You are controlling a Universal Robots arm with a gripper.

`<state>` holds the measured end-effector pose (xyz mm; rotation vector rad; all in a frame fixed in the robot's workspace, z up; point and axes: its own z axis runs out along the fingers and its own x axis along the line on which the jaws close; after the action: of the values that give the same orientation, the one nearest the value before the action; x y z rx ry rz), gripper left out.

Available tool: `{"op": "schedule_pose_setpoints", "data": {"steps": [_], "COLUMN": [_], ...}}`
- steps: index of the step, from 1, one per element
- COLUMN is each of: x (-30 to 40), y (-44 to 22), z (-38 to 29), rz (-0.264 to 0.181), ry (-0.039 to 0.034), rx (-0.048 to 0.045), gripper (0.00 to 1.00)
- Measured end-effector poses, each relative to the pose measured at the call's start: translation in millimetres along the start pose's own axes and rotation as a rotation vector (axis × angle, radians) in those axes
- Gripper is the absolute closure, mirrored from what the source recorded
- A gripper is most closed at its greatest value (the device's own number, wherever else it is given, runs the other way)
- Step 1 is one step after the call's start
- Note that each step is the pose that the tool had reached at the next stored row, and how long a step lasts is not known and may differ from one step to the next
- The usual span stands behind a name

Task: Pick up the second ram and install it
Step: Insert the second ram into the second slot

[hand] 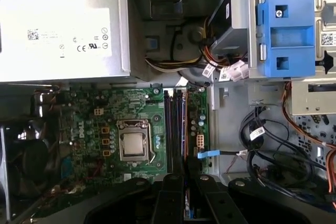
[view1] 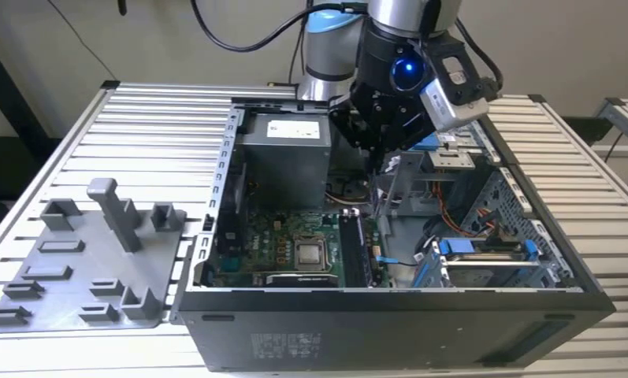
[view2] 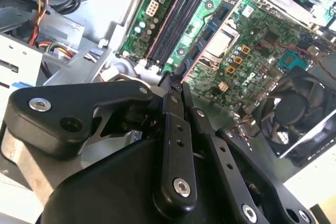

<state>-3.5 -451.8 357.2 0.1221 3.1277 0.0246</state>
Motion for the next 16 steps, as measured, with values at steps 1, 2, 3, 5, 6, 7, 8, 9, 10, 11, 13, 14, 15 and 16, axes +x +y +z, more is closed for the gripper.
{"op": "schedule_pose_setpoints", "data": {"steps": [1, 2, 3, 5, 6, 7, 8, 9, 10, 11, 13, 14, 15, 16], "x": [0.0, 0.0, 0.0, 0.0, 0.0, 0.0, 0.0, 0.0, 0.0, 0.0, 0.1, 0.1, 0.1, 0.1], "y": [0.0, 0.0, -0.1, -0.1, -0.1, -0.1, -0.1, -0.1, -0.2, -0.1, -0.2, -0.2, -0.3, -0.3], "z": [0.5, 0.6, 0.6, 0.7, 0.7, 0.8, 1.1, 1.8, 2.6, 3.6, 7.3, 9.1, 10.8, 12.7], "rz": [0.000, 0.000, 0.000, 0.000, 0.000, 0.000, 0.000, 0.000, 0.000, 0.000, 0.000, 0.000, 0.000, 0.000], "ry": [0.0000, -0.0001, -0.0001, -0.0001, -0.0002, -0.0001, -0.0001, -0.0002, -0.0001, 0.0000, -0.0001, -0.0001, -0.0001, -0.0001], "rx": [0.0014, 0.0016, 0.0016, 0.0015, 0.0014, 0.0014, 0.0013, 0.0009, 0.0011, 0.0014, 0.0012, 0.0013, 0.0015, 0.0014], "gripper": [0.86, 0.86, 0.86, 0.86, 0.86, 0.86, 0.86, 0.86, 0.86, 0.86, 0.86, 0.86, 0.86, 0.86]}}
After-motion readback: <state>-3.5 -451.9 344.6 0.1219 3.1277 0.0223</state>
